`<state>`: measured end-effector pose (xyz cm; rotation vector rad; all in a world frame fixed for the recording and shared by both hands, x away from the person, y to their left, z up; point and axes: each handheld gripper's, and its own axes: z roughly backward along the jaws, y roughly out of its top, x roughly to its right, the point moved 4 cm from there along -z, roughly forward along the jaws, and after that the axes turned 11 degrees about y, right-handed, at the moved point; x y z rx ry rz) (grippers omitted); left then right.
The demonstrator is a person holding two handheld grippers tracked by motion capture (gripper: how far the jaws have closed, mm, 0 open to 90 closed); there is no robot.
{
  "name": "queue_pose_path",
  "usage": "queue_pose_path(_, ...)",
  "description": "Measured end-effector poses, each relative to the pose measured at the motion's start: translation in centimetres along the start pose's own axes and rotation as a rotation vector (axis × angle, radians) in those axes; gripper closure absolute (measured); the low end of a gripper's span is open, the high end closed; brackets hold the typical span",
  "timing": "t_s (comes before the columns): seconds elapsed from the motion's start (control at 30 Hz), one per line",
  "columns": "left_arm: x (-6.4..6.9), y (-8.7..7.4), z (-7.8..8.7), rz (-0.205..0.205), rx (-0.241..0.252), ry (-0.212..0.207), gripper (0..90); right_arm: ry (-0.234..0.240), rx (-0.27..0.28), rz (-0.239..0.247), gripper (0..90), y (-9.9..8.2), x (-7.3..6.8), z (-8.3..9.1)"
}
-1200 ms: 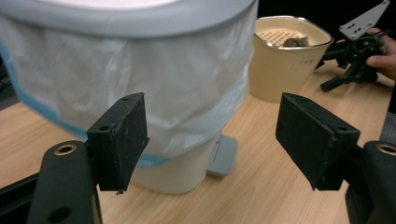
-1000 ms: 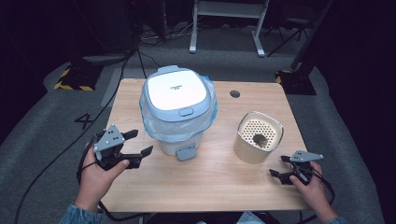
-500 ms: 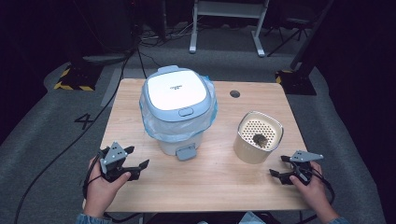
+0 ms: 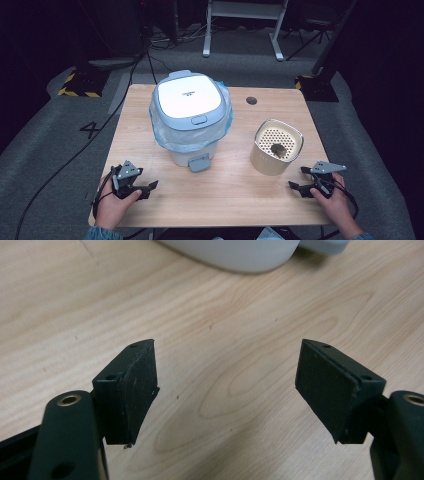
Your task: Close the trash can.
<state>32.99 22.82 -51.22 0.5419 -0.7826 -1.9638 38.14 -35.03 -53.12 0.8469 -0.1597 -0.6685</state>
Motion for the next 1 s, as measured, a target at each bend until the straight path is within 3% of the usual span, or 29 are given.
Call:
queue_pose_path(0.17,0.4,-0.9,-0.8,-0.036,-0.048,0.007,25.2,0.000,0.000,0.000,15.5,0.0,0.0,0.0)
queue_pose_path(0.33,0.7,-1.2,-1.2,-0.072,-0.055,0.023,23.4,0.000,0.000,0.000,15.5,0.0,0.0,0.0)
queue_pose_path(0.5,0.6,-1.3,-1.7,-0.063,-0.020,0.032,17.6,0.000,0.000,0.000,15.5,0.0,0.0,0.0)
queue_pose_path(0.77,0.0,-0.8,-2.3,-0.005,-0.028,0.075,14.9,-0.001,-0.001,0.000,15.0,0.0,0.0,0.0)
queue_pose_path(1.0,0.0,-0.8,-2.3,-0.006,-0.028,0.078,14.7,-0.004,-0.001,0.001,14.9,0.0,0.0,0.0)
